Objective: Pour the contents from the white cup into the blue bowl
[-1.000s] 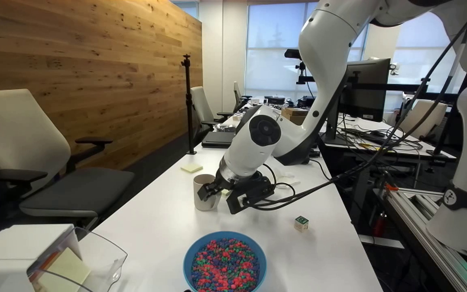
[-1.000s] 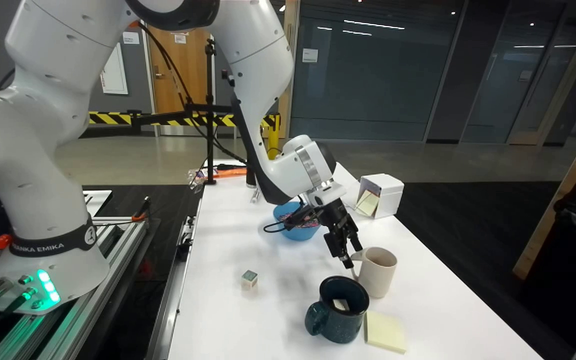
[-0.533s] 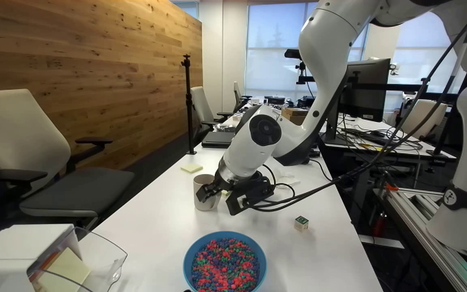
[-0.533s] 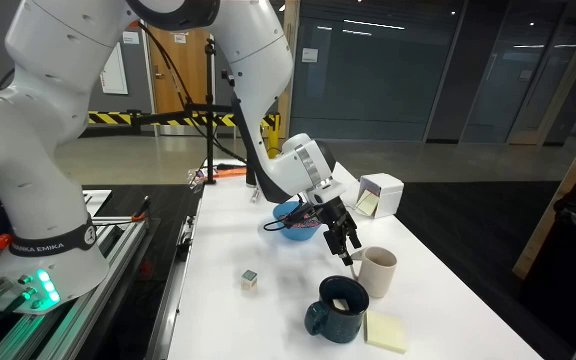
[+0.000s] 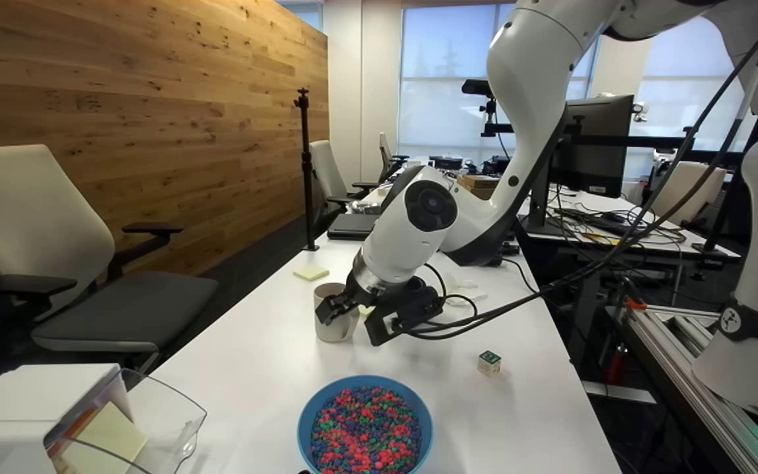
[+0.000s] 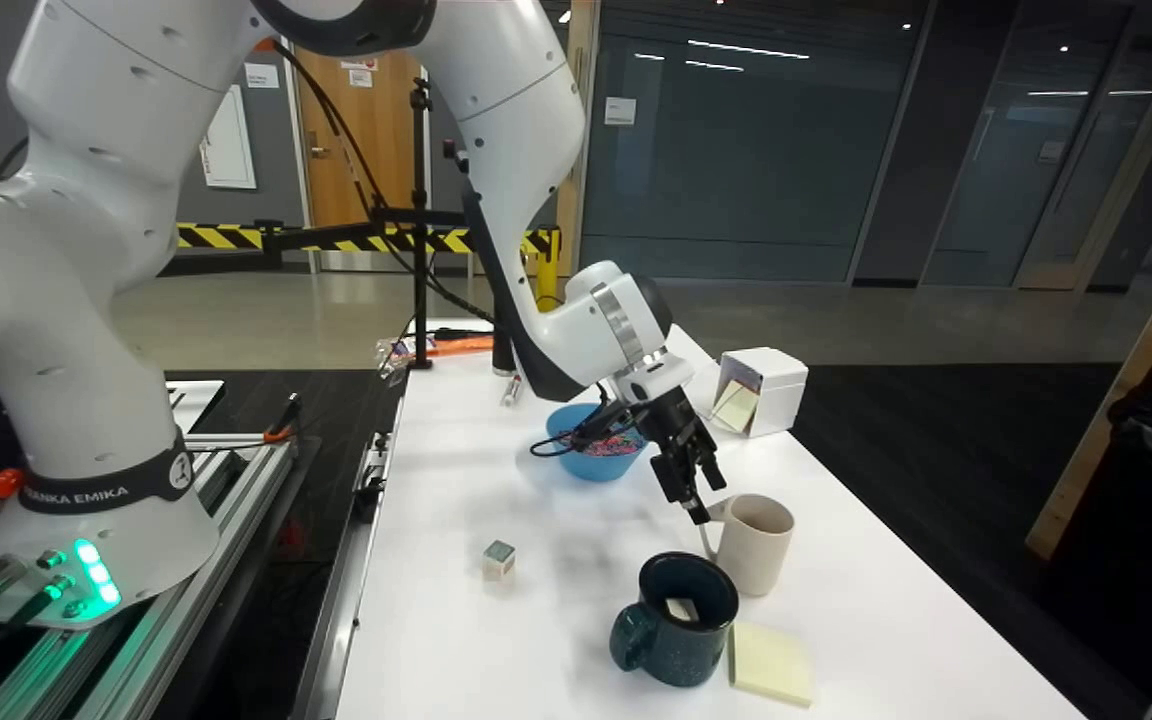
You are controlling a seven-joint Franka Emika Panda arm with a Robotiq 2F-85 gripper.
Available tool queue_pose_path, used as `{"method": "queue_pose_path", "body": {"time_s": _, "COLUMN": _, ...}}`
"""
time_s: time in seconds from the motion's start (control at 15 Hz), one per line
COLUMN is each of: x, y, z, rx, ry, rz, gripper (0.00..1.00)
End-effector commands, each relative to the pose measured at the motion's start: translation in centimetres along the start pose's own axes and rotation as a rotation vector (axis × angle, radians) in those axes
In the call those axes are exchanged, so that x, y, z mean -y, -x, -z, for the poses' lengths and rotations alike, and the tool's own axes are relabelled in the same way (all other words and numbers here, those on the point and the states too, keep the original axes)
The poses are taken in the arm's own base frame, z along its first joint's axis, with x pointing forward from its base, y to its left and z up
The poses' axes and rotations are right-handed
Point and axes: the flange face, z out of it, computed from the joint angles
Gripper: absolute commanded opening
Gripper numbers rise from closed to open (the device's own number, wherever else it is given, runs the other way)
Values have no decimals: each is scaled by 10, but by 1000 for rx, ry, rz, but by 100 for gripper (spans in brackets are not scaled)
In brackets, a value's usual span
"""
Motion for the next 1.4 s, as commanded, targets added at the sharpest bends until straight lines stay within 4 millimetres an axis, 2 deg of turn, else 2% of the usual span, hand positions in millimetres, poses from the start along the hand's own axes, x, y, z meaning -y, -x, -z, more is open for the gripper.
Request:
{"method": "queue_pose_path", "body": {"time_s": 0.0, "x": -9, "y": -5, "z": 5, "rx": -2, "ry": 2, "rz": -9, "gripper": 100}}
{"method": "queue_pose_path", "body": {"time_s": 1.33, "x": -21, "y": 12, "z": -15, "rx": 32, "ry": 33, "rz": -26, "gripper": 100}}
